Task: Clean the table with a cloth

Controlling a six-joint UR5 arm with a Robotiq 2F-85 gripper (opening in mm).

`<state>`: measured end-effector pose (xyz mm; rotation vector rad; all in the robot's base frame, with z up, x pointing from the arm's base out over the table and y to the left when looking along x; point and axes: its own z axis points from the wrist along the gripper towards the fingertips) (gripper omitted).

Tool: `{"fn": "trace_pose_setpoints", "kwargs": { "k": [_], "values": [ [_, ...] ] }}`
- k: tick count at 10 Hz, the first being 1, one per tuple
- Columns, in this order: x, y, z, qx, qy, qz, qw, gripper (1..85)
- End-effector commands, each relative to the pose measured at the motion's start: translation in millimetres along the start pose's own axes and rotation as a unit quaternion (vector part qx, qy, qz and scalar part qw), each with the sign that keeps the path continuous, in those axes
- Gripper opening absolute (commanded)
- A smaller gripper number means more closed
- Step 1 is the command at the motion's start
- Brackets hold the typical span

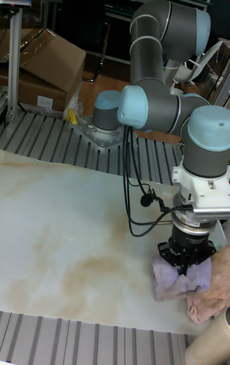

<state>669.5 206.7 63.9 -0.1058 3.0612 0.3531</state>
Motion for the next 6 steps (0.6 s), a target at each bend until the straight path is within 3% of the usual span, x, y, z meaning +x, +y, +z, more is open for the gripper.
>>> {"fn": "trace_pose_setpoints", "kwargs": {
  "k": [1, 2, 3, 5, 6],
  "values": [
    [14.9, 4.9, -11.7, -0.006, 0.018, 0.006, 0.9998, 1.3],
    [12.0, 19.5, -16.4, -0.010, 0.018, 0.000, 0.9998, 24.3],
    [9.8, 33.7, -22.9, -0.013, 0.021, -0.001, 0.9997, 61.7],
    [2.3, 50.0, -30.9, -0.006, 0.024, -0.012, 0.9996, 73.0],
    [-2.2, 60.9, -32.6, -0.012, 0.022, -0.007, 0.9996, 76.7]
  ]
}}
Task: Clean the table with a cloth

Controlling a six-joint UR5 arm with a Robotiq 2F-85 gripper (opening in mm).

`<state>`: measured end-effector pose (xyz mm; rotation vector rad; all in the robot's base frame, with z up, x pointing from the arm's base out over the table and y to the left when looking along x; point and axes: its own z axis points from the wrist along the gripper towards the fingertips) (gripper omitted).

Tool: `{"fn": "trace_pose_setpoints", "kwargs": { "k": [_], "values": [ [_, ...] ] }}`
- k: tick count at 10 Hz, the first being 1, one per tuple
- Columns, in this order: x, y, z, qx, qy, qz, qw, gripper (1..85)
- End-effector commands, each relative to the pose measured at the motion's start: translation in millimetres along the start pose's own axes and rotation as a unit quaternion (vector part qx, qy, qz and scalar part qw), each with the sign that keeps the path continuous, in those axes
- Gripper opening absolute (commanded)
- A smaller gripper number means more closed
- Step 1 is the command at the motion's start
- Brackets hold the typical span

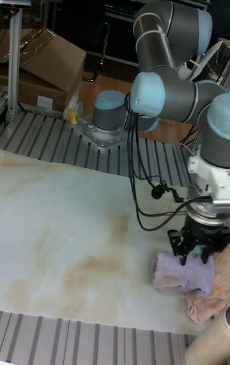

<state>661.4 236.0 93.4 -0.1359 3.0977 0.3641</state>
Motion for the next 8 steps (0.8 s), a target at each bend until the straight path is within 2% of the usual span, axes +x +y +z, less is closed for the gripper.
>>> {"fn": "trace_pose_setpoints", "kwargs": {
  "k": [1, 2, 4, 5, 6, 7, 8],
  "values": [
    [-11.6, 35.5, -11.8, -0.009, 0.002, 0.007, 0.9999, 78.3],
    [-16.0, 37.7, -9.1, 0.000, -0.002, 0.005, 1.0000, 78.3],
    [-25.2, 33.1, 1.5, 0.003, -0.011, -0.008, 0.9999, 78.3],
    [-29.4, 27.3, 7.0, 0.010, -0.014, -0.018, 0.9997, 78.3],
    [-32.9, 22.3, 10.7, 0.018, -0.016, -0.031, 0.9992, 82.7],
    [-34.7, 14.3, 11.9, 0.033, -0.017, -0.045, 0.9983, 83.0],
    [-35.3, 10.6, 11.4, 0.041, -0.017, -0.049, 0.9978, 83.0]
  ]
}}
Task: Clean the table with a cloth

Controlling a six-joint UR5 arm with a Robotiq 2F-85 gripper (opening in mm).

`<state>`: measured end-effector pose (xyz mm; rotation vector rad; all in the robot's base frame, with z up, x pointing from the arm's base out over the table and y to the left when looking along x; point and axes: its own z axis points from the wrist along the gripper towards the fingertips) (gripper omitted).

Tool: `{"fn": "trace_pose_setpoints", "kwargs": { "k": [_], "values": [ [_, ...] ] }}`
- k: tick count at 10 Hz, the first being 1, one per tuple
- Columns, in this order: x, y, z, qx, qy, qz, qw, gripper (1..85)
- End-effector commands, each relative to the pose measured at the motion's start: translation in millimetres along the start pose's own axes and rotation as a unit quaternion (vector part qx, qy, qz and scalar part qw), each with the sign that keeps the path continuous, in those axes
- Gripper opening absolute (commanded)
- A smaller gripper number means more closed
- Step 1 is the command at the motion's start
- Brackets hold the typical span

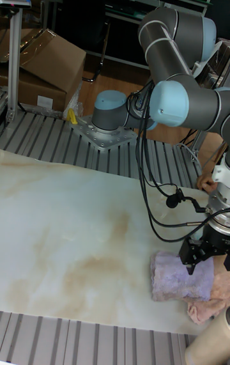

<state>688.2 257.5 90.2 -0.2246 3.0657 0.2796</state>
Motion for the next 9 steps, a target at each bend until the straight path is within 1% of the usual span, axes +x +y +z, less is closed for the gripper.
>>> {"fn": "trace_pose_setpoints", "kwargs": {
  "k": [1, 2, 3, 5, 7, 9],
  "values": [
    [-7.4, -6.5, 2.8, 0.017, -0.004, -0.011, 0.9998, 83.0],
    [-11.1, -9.2, 4.8, 0.022, -0.009, -0.008, 0.9997, 80.7],
    [-16.0, -12.5, 10.4, 0.024, -0.014, -0.007, 0.9996, 80.7],
    [-21.8, -16.7, 21.1, 0.029, -0.018, -0.004, 0.9994, 80.7],
    [-23.7, -17.3, 28.4, 0.035, -0.021, 0.002, 0.9992, 80.7],
    [-22.0, -20.0, 35.9, 0.038, -0.023, 0.008, 0.9990, 79.3]
  ]
}}
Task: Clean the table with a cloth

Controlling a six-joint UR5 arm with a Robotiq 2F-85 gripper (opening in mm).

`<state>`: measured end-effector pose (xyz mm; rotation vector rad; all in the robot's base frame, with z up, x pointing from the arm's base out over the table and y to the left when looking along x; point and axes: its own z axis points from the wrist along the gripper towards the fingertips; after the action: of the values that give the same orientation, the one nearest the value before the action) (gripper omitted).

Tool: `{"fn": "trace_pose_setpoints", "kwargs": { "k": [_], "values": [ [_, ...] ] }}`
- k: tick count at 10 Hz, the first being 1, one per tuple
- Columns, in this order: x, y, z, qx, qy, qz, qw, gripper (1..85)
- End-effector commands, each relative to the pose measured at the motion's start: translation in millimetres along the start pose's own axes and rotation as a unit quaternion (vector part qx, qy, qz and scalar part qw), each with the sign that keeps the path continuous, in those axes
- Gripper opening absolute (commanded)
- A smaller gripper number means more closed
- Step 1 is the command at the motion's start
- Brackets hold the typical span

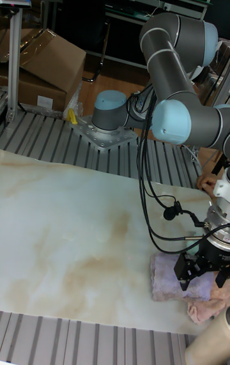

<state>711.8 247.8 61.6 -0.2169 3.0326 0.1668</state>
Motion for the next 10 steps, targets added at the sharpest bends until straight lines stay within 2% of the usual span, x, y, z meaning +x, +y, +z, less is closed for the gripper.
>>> {"fn": "trace_pose_setpoints", "kwargs": {
  "k": [1, 6, 7, 8, 9, 10],
  "values": [
    [0.8, -2.8, 13.0, 0.002, -0.005, 0.012, 0.9999, 79.3],
    [17.7, -21.9, 27.8, 0.019, -0.008, 0.010, 0.9997, 76.0],
    [19.8, -24.6, 28.4, 0.022, -0.006, 0.012, 0.9997, 72.7],
    [20.5, -25.0, 27.7, 0.023, -0.005, 0.018, 0.9996, 60.0],
    [21.5, -26.1, 27.4, 0.027, -0.004, 0.031, 0.9992, 28.0],
    [22.9, -28.5, 26.3, 0.030, -0.002, 0.034, 0.9990, 1.3]
  ]
}}
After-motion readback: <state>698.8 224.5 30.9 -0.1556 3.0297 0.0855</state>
